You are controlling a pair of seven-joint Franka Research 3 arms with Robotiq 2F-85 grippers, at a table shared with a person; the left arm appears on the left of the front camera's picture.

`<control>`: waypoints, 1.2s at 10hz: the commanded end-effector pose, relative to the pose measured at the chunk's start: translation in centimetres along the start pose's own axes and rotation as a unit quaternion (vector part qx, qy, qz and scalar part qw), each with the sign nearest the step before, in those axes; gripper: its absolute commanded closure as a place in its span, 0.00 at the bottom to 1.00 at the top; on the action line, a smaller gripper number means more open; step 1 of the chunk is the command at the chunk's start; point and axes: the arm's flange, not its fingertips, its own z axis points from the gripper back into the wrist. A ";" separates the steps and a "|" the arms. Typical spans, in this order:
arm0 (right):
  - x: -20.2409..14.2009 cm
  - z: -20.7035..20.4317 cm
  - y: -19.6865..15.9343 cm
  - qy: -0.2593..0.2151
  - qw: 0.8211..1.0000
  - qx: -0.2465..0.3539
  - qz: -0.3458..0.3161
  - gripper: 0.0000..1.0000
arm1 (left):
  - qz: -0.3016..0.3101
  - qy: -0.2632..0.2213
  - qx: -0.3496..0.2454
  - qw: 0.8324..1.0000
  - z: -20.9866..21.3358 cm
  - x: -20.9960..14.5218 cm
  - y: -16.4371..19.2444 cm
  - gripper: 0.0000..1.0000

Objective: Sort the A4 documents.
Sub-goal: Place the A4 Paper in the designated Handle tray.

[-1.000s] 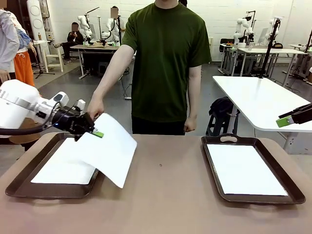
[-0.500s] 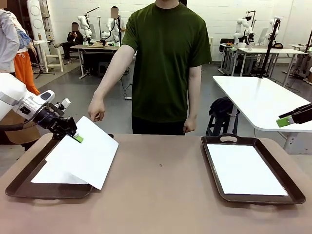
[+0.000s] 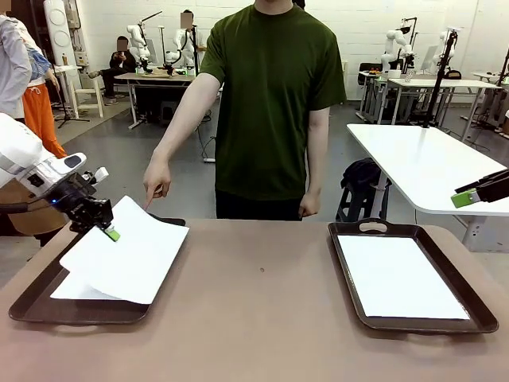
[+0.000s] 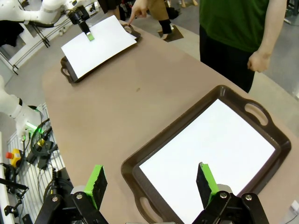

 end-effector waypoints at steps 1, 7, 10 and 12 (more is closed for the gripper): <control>0.1 -0.1 0.0 -0.003 1.000 -0.001 0.003 0.00 | 0.023 0.001 0.014 1.000 0.9 0.6 0.7 0.99; 0.1 -0.1 0.0 -0.003 1.000 -0.001 0.003 0.00 | 0.023 -0.039 0.088 0.995 0.0 1.2 0.6 0.99; 0.1 -0.1 0.0 -0.003 1.000 -0.001 0.003 0.00 | 0.015 -0.025 0.107 0.994 0.2 1.3 0.6 0.80; 0.1 -0.1 0.0 -0.003 1.000 -0.001 0.003 0.00 | 0.010 -0.021 0.104 0.994 0.2 1.3 0.7 0.76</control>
